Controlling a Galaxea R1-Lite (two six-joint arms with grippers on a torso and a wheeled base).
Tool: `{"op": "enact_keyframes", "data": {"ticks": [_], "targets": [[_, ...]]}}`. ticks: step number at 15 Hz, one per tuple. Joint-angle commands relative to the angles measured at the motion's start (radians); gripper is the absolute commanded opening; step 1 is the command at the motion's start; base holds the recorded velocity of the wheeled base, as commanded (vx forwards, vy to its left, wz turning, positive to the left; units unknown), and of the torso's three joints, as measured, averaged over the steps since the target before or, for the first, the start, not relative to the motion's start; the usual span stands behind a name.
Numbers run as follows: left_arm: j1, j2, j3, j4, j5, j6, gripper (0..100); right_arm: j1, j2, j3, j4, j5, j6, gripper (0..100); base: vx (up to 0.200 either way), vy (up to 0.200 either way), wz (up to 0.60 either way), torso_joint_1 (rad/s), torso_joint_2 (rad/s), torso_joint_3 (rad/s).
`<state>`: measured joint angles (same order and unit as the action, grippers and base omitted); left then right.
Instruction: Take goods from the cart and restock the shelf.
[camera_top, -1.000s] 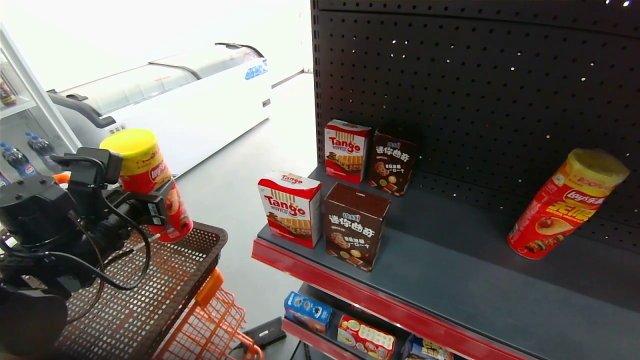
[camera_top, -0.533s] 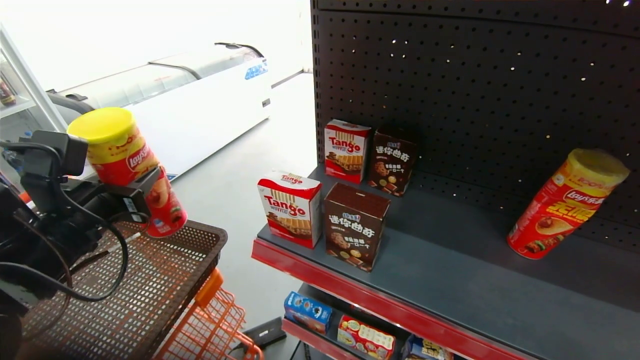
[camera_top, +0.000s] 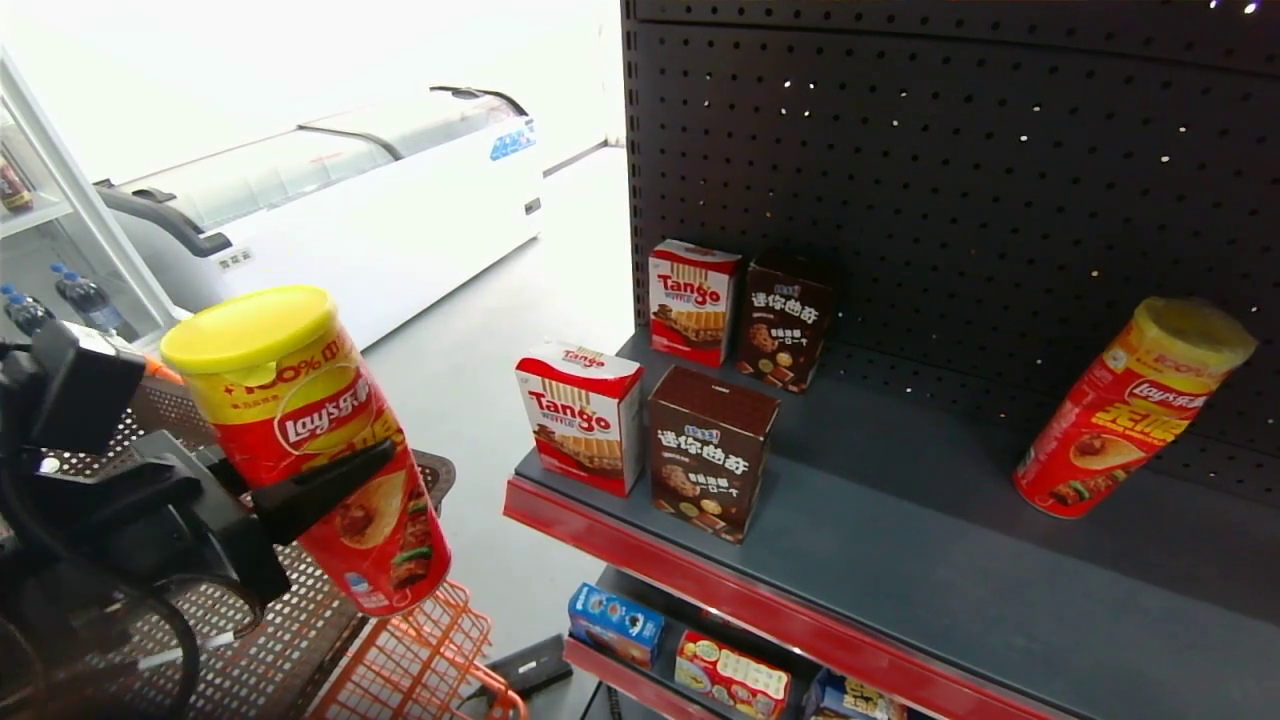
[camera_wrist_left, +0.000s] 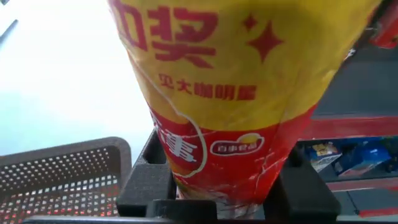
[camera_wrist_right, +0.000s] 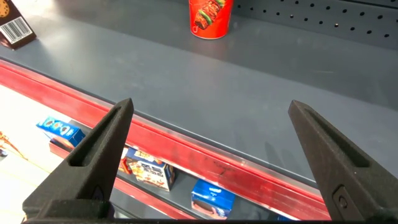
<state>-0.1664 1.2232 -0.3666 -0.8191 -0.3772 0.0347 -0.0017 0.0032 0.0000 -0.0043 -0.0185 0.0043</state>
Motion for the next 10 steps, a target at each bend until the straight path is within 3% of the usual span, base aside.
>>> {"op": "enact_keyframes", "data": {"ticks": [1, 6, 7, 10], "targets": [[-0.007, -0.054, -0.005, 0.003, -0.012, -0.002, 0, 0.0, 0.001, 0.0, 0.0, 0.0, 0.0, 100, 0.0, 0.0, 0.0, 0.0, 0.0, 0.0], [0.007, -0.027, -0.034, -0.006, -0.074, -0.001, 0, 0.0, 0.0, 0.0, 0.0, 0.0, 0.0, 100, 0.0, 0.0, 0.0, 0.0, 0.0, 0.0], [0.033, -0.008, -0.061, -0.005, -0.078, 0.002, 0, 0.0, 0.001, 0.0, 0.0, 0.0, -0.001, 100, 0.0, 0.0, 0.0, 0.0, 0.0, 0.0], [0.03, 0.03, -0.129, 0.002, -0.092, 0.007, 0, 0.0, 0.0, 0.0, 0.0, 0.0, 0.0, 100, 0.0, 0.0, 0.0, 0.0, 0.0, 0.0]]}}
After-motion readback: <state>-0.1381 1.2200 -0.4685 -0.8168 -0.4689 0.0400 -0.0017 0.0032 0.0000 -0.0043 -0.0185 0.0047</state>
